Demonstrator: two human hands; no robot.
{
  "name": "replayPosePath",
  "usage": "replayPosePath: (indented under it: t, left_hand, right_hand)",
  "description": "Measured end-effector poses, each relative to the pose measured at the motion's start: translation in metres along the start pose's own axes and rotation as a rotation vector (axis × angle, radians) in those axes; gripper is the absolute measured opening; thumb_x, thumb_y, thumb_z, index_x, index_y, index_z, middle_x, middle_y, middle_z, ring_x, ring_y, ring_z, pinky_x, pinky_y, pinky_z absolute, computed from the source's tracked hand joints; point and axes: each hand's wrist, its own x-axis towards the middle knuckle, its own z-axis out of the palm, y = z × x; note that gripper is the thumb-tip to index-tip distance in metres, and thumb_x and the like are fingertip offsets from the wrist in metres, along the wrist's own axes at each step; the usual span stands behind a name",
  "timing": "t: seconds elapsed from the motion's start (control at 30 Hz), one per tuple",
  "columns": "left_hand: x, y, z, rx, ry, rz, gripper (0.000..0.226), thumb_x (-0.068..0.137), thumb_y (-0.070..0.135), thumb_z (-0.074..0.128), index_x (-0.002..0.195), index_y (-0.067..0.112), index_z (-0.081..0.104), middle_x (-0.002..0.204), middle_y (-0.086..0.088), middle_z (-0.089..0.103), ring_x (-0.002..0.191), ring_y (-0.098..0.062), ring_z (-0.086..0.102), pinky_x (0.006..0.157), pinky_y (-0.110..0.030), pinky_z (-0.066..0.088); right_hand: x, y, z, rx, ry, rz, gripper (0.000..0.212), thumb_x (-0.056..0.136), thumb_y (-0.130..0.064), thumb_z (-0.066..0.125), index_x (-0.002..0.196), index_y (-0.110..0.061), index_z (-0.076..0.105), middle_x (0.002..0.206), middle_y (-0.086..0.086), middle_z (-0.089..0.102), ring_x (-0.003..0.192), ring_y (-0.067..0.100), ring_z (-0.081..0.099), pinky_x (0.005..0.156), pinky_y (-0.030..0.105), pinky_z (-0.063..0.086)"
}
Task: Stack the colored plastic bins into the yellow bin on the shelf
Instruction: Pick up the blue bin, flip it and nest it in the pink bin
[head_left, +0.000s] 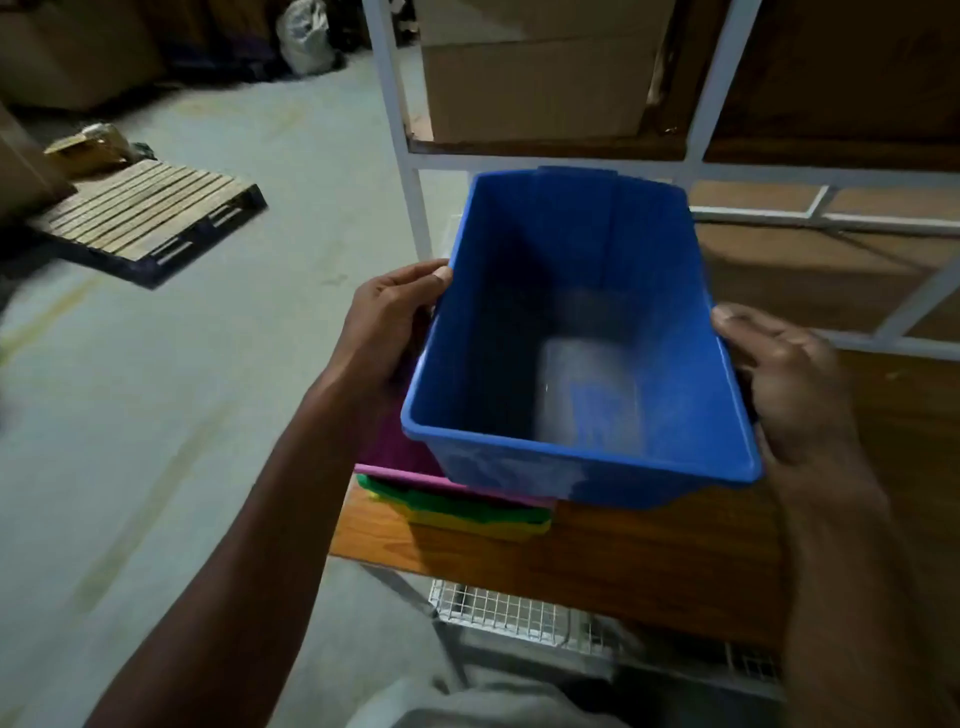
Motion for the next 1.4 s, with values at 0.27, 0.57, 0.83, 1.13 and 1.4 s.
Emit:
replayPosePath:
  t: [0.27, 0.57, 0.83, 1.13, 1.4]
  left_hand:
    - [0.026, 0.0, -0.072, 0.014, -0.021, -0.001, 0.03, 0.103, 0.02, 0.057, 0.128, 0.015, 0.074, 0.123, -0.012, 0.076, 0.096, -0.024, 0.069, 0.073, -0.028, 0.058]
    - [0.032, -0.007, -0.087, 0.017, -0.025, -0.005, 0.032, 0.105, 0.022, 0.056, 0.132, 0.015, 0.072, 0.122, -0.01, 0.077, 0.102, -0.027, 0.069, 0.071, -0.027, 0.059]
    - [0.036, -0.013, -0.094, -0.005, -0.03, 0.01, 0.03, 0.105, 0.022, 0.056, 0.129, 0.016, 0.073, 0.123, -0.01, 0.077, 0.103, -0.026, 0.068, 0.078, -0.031, 0.057]
    - [0.059, -0.005, -0.106, -0.001, -0.1, 0.031, 0.031, 0.105, 0.02, 0.057, 0.133, 0.013, 0.07, 0.122, -0.01, 0.076, 0.098, -0.02, 0.069, 0.076, -0.027, 0.061]
    - [0.062, -0.032, -0.111, 0.011, -0.132, -0.02, 0.032, 0.106, 0.018, 0.056, 0.136, 0.012, 0.068, 0.125, -0.011, 0.075, 0.107, -0.025, 0.07, 0.088, -0.036, 0.063]
  right_hand:
    - [-0.014, 0.016, 0.069, 0.034, 0.045, 0.02, 0.018, 0.1, -0.024, 0.064, 0.109, -0.016, 0.078, 0.101, 0.003, 0.081, 0.093, 0.024, 0.076, 0.088, 0.048, 0.061]
    - [-0.017, 0.028, 0.083, 0.013, 0.053, 0.044, 0.027, 0.101, -0.027, 0.063, 0.121, -0.014, 0.075, 0.112, 0.004, 0.079, 0.104, 0.025, 0.076, 0.087, 0.045, 0.062]
    - [-0.014, 0.012, 0.084, -0.149, -0.025, -0.004, 0.019, 0.104, -0.031, 0.061, 0.11, -0.02, 0.076, 0.101, 0.002, 0.08, 0.088, 0.02, 0.076, 0.079, 0.041, 0.062]
    - [-0.013, 0.016, 0.104, -0.123, 0.028, 0.016, 0.024, 0.105, -0.029, 0.059, 0.121, -0.019, 0.074, 0.108, 0.002, 0.08, 0.095, 0.019, 0.077, 0.073, 0.036, 0.06]
    - [-0.023, 0.037, 0.106, -0.133, 0.069, 0.099, 0.025, 0.106, -0.028, 0.058, 0.124, -0.017, 0.072, 0.11, 0.004, 0.079, 0.098, 0.022, 0.077, 0.07, 0.033, 0.059]
